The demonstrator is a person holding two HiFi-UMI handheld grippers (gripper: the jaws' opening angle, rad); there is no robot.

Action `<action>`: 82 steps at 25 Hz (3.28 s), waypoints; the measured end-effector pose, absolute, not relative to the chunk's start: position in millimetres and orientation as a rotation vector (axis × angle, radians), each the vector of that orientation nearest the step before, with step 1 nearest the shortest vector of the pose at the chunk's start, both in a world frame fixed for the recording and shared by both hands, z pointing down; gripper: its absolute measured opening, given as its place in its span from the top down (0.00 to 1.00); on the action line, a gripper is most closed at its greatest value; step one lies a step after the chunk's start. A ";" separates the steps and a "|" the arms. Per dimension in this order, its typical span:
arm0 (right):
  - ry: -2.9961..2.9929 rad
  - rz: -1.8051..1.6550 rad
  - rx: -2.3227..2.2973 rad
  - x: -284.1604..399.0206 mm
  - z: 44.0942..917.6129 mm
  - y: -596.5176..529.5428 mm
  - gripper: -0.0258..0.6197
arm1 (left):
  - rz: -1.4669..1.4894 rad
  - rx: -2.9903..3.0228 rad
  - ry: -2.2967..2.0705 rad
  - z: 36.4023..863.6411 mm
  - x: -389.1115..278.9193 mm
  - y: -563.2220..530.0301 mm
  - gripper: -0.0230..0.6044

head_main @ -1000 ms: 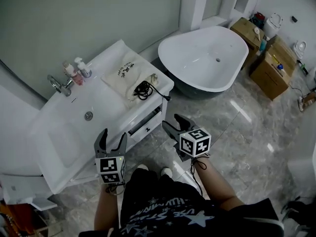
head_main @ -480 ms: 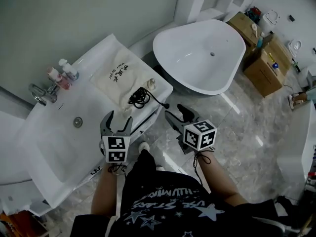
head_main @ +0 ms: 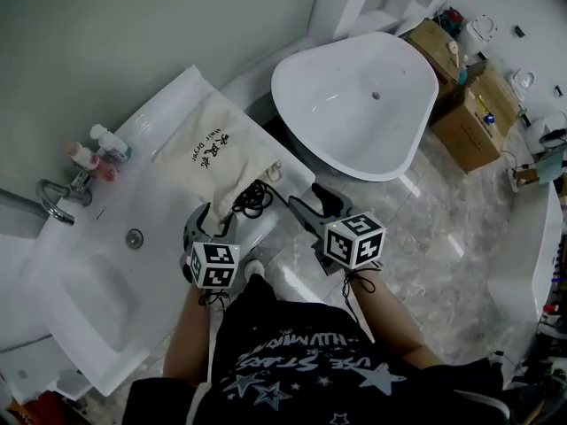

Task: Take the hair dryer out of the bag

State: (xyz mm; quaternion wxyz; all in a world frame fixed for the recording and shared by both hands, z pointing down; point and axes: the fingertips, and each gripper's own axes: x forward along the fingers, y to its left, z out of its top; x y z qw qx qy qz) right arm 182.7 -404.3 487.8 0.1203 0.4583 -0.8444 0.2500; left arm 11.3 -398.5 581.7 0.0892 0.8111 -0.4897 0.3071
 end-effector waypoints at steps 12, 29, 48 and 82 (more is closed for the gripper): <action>-2.389 0.783 1.103 136.8 500.5 -425.1 0.65 | 0.620 2.494 -1.384 533.4 3.2 -422.1 0.85; -2.125 0.723 0.826 48.3 561.6 -485.5 0.63 | 0.503 2.436 -1.399 524.7 -6.1 -432.2 0.87; -1.920 0.704 0.656 26.9 640.6 -504.9 0.61 | 0.462 2.371 -1.382 539.6 -16.6 -437.2 0.86; -2.079 0.834 0.537 86.0 557.6 -393.8 0.69 | 0.698 2.491 -1.429 526.4 -10.9 -435.5 0.86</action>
